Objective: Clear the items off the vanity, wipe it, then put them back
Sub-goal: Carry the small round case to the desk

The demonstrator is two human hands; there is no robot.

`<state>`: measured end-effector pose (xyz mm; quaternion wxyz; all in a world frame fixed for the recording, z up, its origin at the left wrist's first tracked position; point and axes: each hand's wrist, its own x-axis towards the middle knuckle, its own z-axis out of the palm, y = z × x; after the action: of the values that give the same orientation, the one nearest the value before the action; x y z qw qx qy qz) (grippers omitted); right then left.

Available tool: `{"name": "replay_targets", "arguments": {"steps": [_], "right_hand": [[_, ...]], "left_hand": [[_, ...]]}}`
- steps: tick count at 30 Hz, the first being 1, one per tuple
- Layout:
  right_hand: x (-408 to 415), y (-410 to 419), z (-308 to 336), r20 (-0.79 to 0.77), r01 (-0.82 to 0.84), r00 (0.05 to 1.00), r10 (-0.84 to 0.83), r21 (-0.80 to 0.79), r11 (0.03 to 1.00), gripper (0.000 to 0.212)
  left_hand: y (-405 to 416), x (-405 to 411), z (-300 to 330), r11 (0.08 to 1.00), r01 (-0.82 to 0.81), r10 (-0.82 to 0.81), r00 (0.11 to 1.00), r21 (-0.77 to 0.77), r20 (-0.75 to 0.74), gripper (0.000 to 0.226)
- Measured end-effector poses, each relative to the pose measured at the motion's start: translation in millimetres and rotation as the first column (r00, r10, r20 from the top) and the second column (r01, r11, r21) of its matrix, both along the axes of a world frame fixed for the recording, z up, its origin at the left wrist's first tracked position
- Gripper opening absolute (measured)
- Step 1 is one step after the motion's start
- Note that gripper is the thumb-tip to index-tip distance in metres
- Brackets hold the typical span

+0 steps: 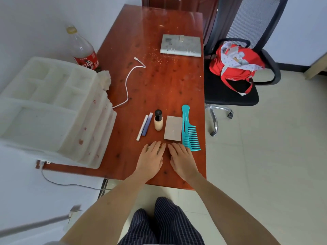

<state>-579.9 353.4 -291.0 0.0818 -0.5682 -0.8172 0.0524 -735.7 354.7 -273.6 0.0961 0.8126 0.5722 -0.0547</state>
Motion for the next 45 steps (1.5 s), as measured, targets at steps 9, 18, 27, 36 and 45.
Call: {"name": "replay_targets", "arguments": {"steps": [9,18,27,36,45], "right_hand": [[0,-8,-3,0.026,0.025,0.999,-0.025,0.013,1.0,0.051],[-22,6,31,0.072,0.06,0.995,-0.065,0.072,0.996,0.053],[-60,5,50,0.049,-0.14,0.99,0.133,0.165,0.976,0.05],[-106,2,93,0.131,-0.573,0.819,0.558,0.217,0.79,0.052],[-189,-144,130,0.196,-0.924,0.345,0.918,0.24,0.296,0.056]], "left_hand": [[3,-14,-1,0.999,-0.005,0.006,0.999,0.041,-0.033,0.059],[6,-34,30,0.986,0.023,-0.014,0.998,0.164,-0.056,0.061],[-24,-69,55,0.958,-0.157,0.171,0.984,0.239,-0.038,0.058],[-117,-87,90,0.717,-0.63,0.67,0.742,0.299,-0.044,0.051],[-328,-79,138,0.202,-0.904,0.978,0.208,0.378,-0.025,0.061]]}}
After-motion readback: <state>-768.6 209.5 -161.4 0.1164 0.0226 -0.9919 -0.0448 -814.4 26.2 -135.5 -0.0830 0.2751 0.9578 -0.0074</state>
